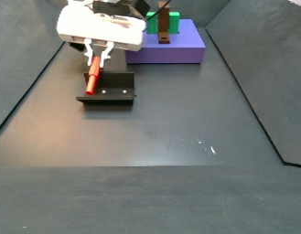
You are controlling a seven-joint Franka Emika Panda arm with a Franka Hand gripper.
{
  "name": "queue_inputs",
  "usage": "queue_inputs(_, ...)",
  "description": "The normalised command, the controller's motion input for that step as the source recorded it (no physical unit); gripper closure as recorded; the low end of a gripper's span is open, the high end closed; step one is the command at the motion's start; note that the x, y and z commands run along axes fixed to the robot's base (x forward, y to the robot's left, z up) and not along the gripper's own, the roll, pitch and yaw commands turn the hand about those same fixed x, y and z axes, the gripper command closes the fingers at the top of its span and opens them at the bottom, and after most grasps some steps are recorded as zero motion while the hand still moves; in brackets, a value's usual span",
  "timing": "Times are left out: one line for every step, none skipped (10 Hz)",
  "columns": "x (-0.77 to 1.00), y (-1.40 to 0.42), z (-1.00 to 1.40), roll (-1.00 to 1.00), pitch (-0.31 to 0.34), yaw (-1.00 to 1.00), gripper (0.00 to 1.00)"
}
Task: Pick up the red object. Move up. Place the red object on the fixture. Regrasp the red object. Move to above the board. Insert the red object.
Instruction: Regrasp the red object, then move to above the board.
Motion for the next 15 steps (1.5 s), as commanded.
queue_inputs(0.0,0.0,0.0,0.0,0.0,0.0,1.0)
queue_inputs(0.0,0.0,0.0,0.0,0.0,0.0,1.0)
queue_inputs(0.0,0.0,0.0,0.0,0.0,0.0,1.0)
queue_inputs(0.0,0.0,0.0,0.0,0.0,0.0,1.0)
queue_inputs(0.0,0.0,1.4,0.0,0.0,0.0,1.0)
queue_inputs(0.01,-0.05,1.4,-0.09,-0.004,0.04,1.0)
queue_inputs(0.0,-0.04,1.4,-0.13,0.0,0.03,1.0)
queue_inputs(-0.01,-0.01,1.4,-0.09,-0.033,0.02,1.0)
queue_inputs(0.0,-0.04,1.4,-0.05,-0.003,0.01,1.0)
queue_inputs(0.0,-0.04,1.4,-0.03,-0.006,0.0,1.0)
queue_inputs(-0.01,-0.03,1.4,-0.03,-0.005,-0.01,1.0)
queue_inputs(-0.01,-0.03,0.88,-0.01,0.009,-0.01,1.0)
queue_inputs(0.0,-0.02,0.53,0.0,0.025,-0.01,1.0)
queue_inputs(0.01,-0.02,0.26,0.0,0.037,0.0,1.0)
queue_inputs(0.01,-0.02,0.2,0.0,0.046,0.0,1.0)
